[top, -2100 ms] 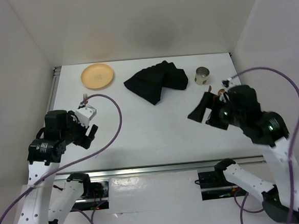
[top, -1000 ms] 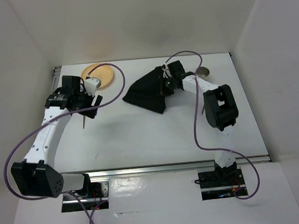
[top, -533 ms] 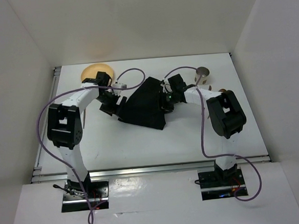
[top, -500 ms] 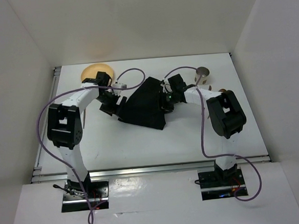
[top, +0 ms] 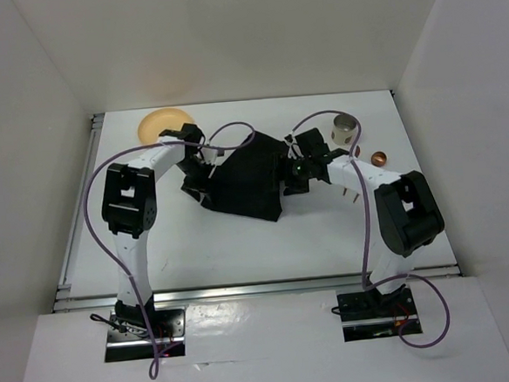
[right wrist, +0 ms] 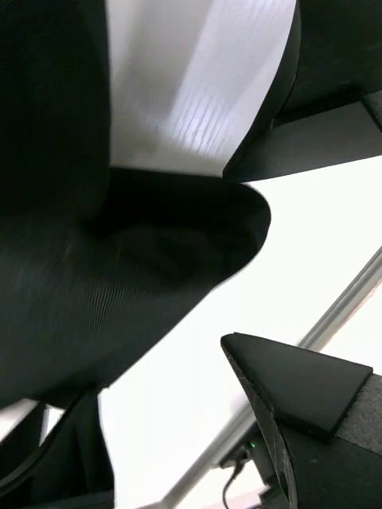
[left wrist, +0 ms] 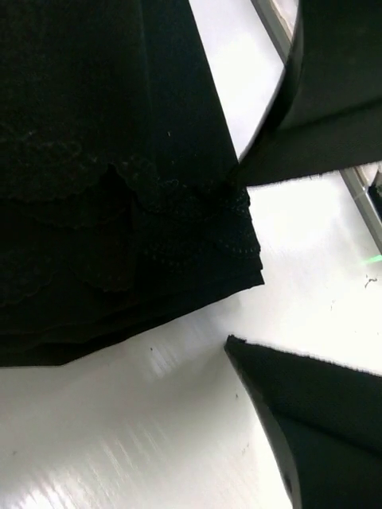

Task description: Set the dinner table for one person

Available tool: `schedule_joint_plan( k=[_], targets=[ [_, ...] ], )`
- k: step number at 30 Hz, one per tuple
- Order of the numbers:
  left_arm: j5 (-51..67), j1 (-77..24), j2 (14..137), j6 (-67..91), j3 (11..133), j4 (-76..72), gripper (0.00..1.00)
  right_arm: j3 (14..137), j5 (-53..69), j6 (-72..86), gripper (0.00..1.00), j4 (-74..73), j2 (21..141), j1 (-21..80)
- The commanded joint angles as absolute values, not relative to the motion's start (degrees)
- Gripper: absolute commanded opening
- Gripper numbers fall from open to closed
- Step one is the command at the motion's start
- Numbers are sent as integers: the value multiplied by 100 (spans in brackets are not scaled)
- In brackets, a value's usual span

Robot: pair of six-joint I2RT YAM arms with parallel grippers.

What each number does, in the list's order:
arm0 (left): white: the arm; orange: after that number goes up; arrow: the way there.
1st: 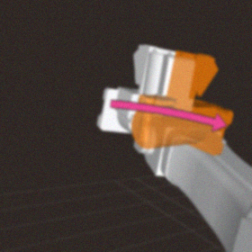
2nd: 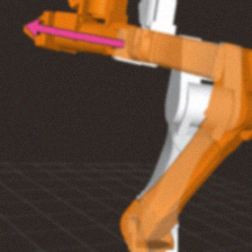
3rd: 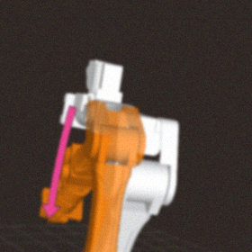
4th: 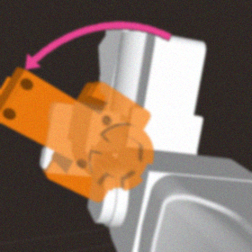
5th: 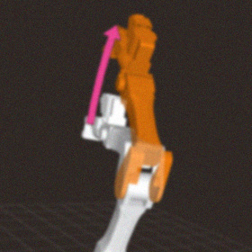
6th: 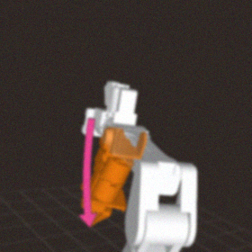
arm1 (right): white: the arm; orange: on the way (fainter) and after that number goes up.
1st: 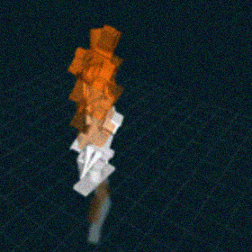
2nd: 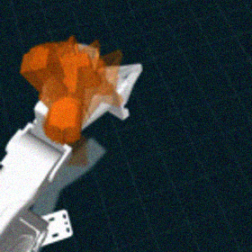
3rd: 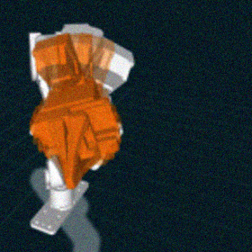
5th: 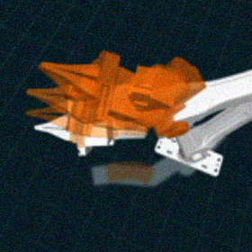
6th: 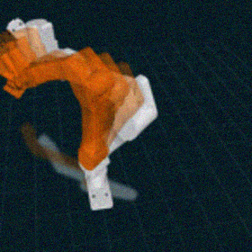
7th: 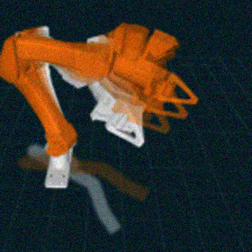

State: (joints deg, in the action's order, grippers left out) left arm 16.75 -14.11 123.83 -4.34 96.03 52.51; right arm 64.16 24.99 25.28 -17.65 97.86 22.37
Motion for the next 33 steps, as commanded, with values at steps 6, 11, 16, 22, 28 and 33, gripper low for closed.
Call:
schedule_joint_plan(
  k=[6, 11, 16, 22, 28, 33],
  targets=[
    [2434, -1626, 12833, -896, 9667, 5713, 0, 6214, 1759, 2584, 88, -2109, 9352, 2285],
    [2296, -1574, 12148, -1019, 10079, 5879, 0, 6267, 1090, 2759, 96, -2347, 8826, 1943],
    [2047, -1521, 11147, -1230, 10713, 6266, 0, 6284, 1712, 2699, 98, -2294, 8701, 1197],
    [2732, -1582, 10732, -1037, 11495, 6627, 0, 5969, 3164, 1890, 99, -1758, 8833, 1379],
    [3304, -1582, 10845, -914, 12328, 6969, 0, 5441, 2612, 2457, 100, -1056, 8780, 1389],
    [3252, -1582, 10846, -914, 12919, 7146, 0, 5309, 3390, 3514, 100, -538, 9377, 476]
  ],
)
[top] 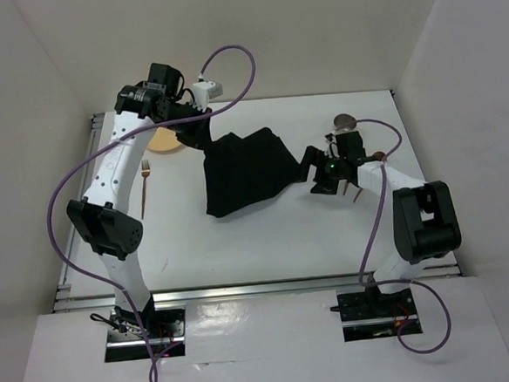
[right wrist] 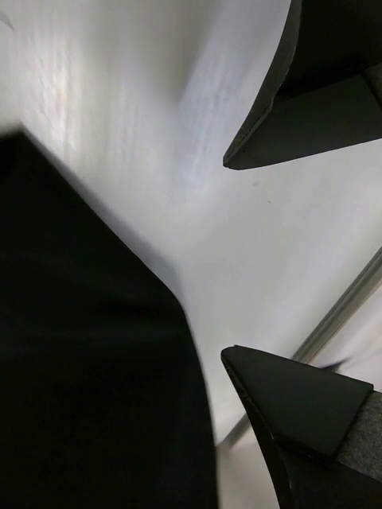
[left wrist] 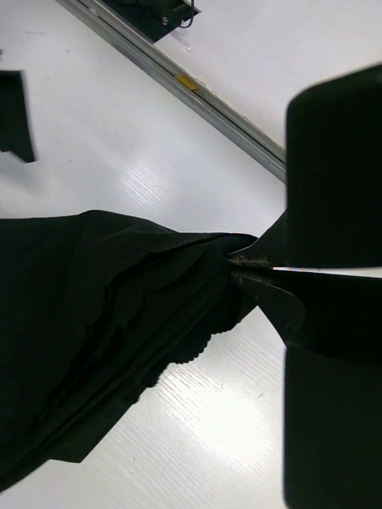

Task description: Set the dinner table for one person

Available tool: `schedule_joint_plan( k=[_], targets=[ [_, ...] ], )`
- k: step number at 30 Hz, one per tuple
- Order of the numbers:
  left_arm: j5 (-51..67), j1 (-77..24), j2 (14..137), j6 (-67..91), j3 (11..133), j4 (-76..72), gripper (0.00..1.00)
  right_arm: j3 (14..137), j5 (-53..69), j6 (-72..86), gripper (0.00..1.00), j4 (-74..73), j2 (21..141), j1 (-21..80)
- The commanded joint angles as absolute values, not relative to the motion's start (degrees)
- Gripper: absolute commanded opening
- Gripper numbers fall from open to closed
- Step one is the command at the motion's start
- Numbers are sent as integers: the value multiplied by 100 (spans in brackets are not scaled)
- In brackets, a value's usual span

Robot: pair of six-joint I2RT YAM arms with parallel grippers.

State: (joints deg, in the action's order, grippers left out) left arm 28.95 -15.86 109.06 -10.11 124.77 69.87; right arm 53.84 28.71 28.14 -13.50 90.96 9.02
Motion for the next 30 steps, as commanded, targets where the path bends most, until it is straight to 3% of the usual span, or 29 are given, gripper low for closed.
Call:
schedule_joint_plan(
  k=[1, 13, 17, 18, 20, 21, 24, 26, 30],
  targets=[
    [3252, -1582, 10776, -914, 12920, 7146, 0, 5309, 3567, 3637, 100, -232, 9561, 475],
    [3393, -1635, 10257, -1283, 12393, 6961, 0, 6240, 3420, 4218, 100, -352, 11038, 746],
    [3340, -1635, 10257, -1336, 12086, 6961, 0, 6503, 3121, 4605, 90, -142, 11390, 879],
    [3340, -1635, 10205, -1336, 12033, 6961, 0, 6565, 3120, 4684, 86, -88, 11547, 879],
    [3340, -1635, 10204, -1388, 11963, 6961, 0, 6644, 2971, 4904, 55, -35, 11706, 879],
    [3340, -1635, 10152, -1389, 11962, 6961, 0, 6697, 2884, 4956, 32, 17, 11829, 879],
    [3278, -1635, 10151, -1441, 11962, 6961, 0, 6873, 2717, 4879, 1, -43, 11892, 879],
    [3278, -1635, 10099, -1503, 11962, 6961, 0, 7013, 2567, 4764, 0, -166, 11822, 879],
    [3209, -1635, 9906, -1582, 12015, 6961, 0, 6708, 2005, 4431, 0, -316, 10352, 931]
  ],
)
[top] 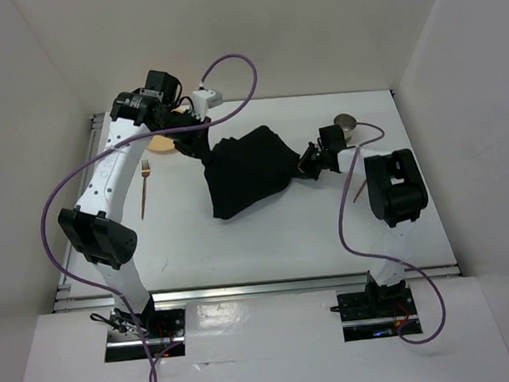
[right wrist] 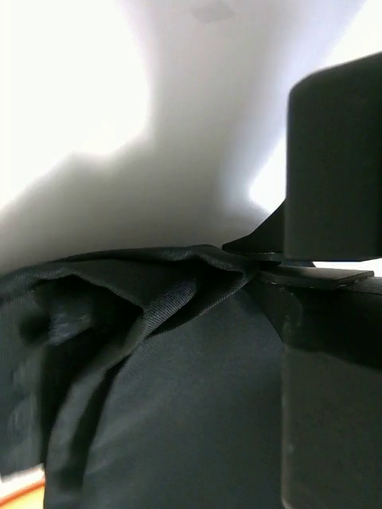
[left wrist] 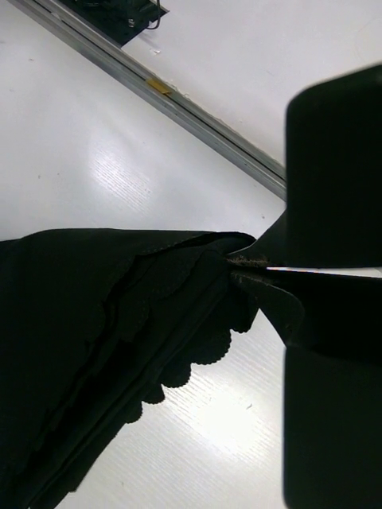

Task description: Set the dinner table for one person

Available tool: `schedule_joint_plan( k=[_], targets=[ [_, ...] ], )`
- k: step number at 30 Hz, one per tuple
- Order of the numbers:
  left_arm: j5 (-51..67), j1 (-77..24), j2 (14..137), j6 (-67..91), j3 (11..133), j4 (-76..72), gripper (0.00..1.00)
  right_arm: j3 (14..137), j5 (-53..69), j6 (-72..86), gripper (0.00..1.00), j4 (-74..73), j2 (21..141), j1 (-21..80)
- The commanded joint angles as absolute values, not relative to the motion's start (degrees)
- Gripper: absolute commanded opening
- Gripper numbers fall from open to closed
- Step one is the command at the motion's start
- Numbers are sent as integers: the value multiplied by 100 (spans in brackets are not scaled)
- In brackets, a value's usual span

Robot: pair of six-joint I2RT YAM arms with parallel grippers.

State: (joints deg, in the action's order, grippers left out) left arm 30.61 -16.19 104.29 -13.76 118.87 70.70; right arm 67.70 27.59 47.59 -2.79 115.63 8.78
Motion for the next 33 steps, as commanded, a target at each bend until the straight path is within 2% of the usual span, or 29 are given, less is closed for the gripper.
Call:
schedule_joint_plan(
  k=[1, 4, 7, 9, 13, 16, 18, 19, 20, 21, 22, 23, 24, 25, 26, 28, 29, 30, 31, 33],
  targets=[
    [3156, -1635, 9905, -1582, 12015, 6961, 0, 6706, 1691, 4308, 0, -447, 10005, 932],
    [2954, -1565, 9765, -1504, 11962, 6768, 0, 6906, 831, 3650, 0, -1087, 8725, 1238],
    [2900, -1504, 9599, -1363, 11831, 6575, 0, 7302, 230, 3288, 0, -1449, 7870, 1669],
    [2900, -1450, 9536, -1223, 11769, 6521, 0, 7549, 26, 3226, 0, -1871, 7709, 1784],
    [2900, -1397, 9659, -985, 11497, 6451, 0, 8381, 281, 3226, 0, -2442, 7962, 1784],
    [2717, -1397, 9834, -844, 11225, 6451, 0, 8998, 605, 3042, 0, -2794, 8778, 1784],
    [2383, -1397, 10001, -739, 10873, 6338, 0, 9937, 1044, 2814, 0, -3075, 9743, 1784],
    [2199, -1345, 10124, -686, 10759, 6285, 0, 10776, 1203, 2682, 4, -3337, 10521, 1784],
    [2197, -1345, 10125, -686, 10697, 6284, 0, 11219, 1204, 2681, 11, -3340, 10529, 1784],
    [2041, -1345, 10177, -686, 10635, 6188, 0, 11693, 1300, 2611, 22, -3601, 11347, 1784],
    [1874, -1345, 10178, -625, 10504, 6048, 0, 12716, 1301, 2506, 63, -3952, 12226, 1732],
    [1872, -1345, 10178, -624, 10503, 5995, 0, 13336, 1301, 2505, 63, -3955, 12234, 1679],
    [1724, -1345, 10239, -563, 10425, 5994, 0, 13933, 1492, 2444, 85, -4442, 13157, 1679],
    [1662, -1293, 10300, -563, 10424, 5994, 0, 14522, 1651, 2443, 95, -4665, 13592, 1583],
    [1600, -1292, 10301, -562, 10424, 5994, 0, 14972, 1783, 2443, 100, -4867, 13919, 1486],
    [1512, -1292, 10301, -510, 10222, 5942, 0, 15180, 1985, 2443, 100, -5123, 14169, 1398],
    [1416, -1292, 10301, -510, 10135, 5941, 0, 14796, 1986, 2443, 100, -5020, 13968, 1397],
    [1354, -1292, 10231, -510, 10055, 5872, 0, 13600, 1847, 2443, 100, -4810, 13679, 1397],
    [1267, -1292, 10230, -510, 9907, 5871, 0, 12970, 1567, 2391, 100, -4286, 12962, 1450],
    [1196, -1239, 10082, -571, 9853, 5818, 0, 11940, 1232, 2391, 100, -3939, 12299, 1450]
  ],
)
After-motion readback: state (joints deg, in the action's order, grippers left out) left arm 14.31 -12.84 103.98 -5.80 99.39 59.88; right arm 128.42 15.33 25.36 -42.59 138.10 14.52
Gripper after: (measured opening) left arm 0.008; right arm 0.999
